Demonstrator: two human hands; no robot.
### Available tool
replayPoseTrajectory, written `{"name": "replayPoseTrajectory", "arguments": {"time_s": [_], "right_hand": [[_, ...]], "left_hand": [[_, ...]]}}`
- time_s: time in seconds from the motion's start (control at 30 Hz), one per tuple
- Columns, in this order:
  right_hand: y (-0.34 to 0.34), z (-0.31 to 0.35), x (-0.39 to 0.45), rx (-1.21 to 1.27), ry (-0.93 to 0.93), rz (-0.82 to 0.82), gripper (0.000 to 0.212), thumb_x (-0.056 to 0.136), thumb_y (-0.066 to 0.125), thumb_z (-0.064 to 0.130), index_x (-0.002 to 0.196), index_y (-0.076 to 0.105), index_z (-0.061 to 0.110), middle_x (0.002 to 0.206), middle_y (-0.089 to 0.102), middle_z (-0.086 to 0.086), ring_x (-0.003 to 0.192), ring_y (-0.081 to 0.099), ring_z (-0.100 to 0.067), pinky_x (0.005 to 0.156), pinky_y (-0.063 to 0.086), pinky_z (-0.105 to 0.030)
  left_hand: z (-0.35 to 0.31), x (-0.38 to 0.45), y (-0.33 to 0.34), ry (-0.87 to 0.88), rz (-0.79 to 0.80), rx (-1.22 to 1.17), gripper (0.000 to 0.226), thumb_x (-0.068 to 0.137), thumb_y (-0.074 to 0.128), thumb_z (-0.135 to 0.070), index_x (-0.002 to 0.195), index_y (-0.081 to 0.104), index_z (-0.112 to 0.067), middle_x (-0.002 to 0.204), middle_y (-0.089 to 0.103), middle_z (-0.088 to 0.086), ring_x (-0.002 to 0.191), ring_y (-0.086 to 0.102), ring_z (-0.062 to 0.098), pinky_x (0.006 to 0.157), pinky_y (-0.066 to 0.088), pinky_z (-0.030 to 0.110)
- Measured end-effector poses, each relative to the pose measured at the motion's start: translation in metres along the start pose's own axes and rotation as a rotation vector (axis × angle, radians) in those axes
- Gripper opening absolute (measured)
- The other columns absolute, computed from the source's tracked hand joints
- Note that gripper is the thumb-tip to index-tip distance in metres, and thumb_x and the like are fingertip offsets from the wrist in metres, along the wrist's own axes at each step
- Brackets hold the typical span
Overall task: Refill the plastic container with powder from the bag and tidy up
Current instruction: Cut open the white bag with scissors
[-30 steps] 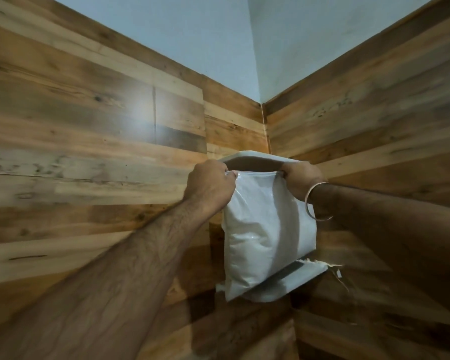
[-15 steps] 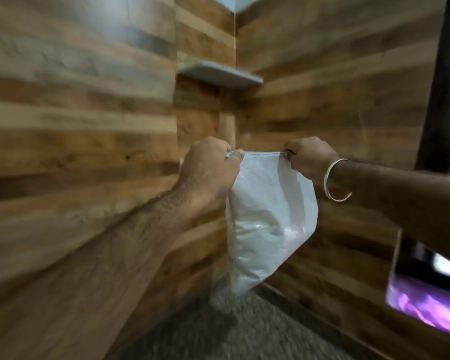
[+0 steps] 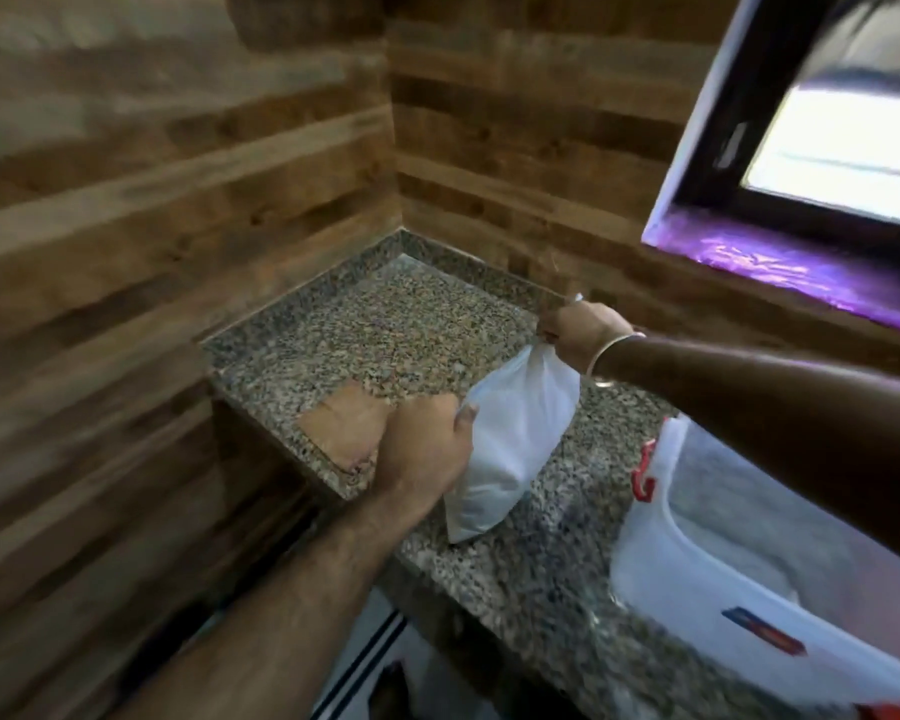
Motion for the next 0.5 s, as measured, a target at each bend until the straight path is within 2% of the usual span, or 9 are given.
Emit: {"name": "replayPoseTrajectory", "arguments": {"time_s": [0.1,0.27,0.37,0.43,0.5], "right_hand": [[0.022,0.003,-0.009,-0.018,-0.006,0.003,0.031,0.095,0.05,0.016,0.116,0.069,0.027,0.107,0.074,-0.011,0.094,0.073,-0.038,0.069,0.055,-0.036],[0.032,0.004,-0.022,-0.034,0.006,-0.032,0.033,0.098,0.045,0.013,0.119,0.067,0.027,0.095,0.071,-0.009,0.083,0.07,-0.037,0.065,0.051,-0.035],[0.033,0.005,-0.031,-0.049,0.012,0.032,0.037,0.096,0.044,0.009,0.12,0.066,0.026,0.082,0.061,-0.007,0.073,0.062,-0.034,0.065,0.055,-0.036],[0.028,0.011,-0.042,-0.054,-0.011,0.019,0.036,0.097,0.045,0.012,0.122,0.067,0.025,0.083,0.063,-0.006,0.07,0.062,-0.03,0.06,0.051,-0.031],[0.023,0.027,-0.061,0.029,-0.086,-0.018,0.03,0.104,0.046,0.024,0.121,0.069,0.027,0.085,0.069,0.002,0.064,0.061,-0.011,0.054,0.046,-0.024]], "left_hand": [[0.007,-0.024,0.026,0.015,-0.011,-0.018,0.042,0.11,0.054,-0.039,0.092,0.072,-0.005,0.087,0.074,0.019,0.081,0.069,0.038,0.064,0.036,0.037],[0.009,-0.039,0.039,0.005,-0.01,-0.045,0.04,0.109,0.058,-0.038,0.092,0.073,-0.005,0.082,0.074,0.014,0.074,0.069,0.032,0.062,0.037,0.03],[0.009,-0.049,0.038,-0.036,0.077,-0.12,0.039,0.105,0.063,-0.045,0.116,0.075,-0.01,0.093,0.074,0.003,0.081,0.071,0.021,0.061,0.044,0.021],[0.017,-0.057,0.036,-0.083,0.158,-0.209,0.055,0.094,0.076,-0.052,0.137,0.067,-0.018,0.104,0.072,-0.006,0.085,0.07,0.013,0.063,0.049,0.017],[0.032,-0.064,0.034,-0.136,0.206,-0.292,0.082,0.081,0.087,-0.058,0.149,0.056,-0.024,0.1,0.071,-0.014,0.083,0.068,0.004,0.067,0.054,0.022]]}}
Point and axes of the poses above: each hand's wrist, its own x-axis towards the middle knuckle, its own y-axis out of the palm, z = x × y, the point moved 1 cm from there along x, towards the middle knuckle
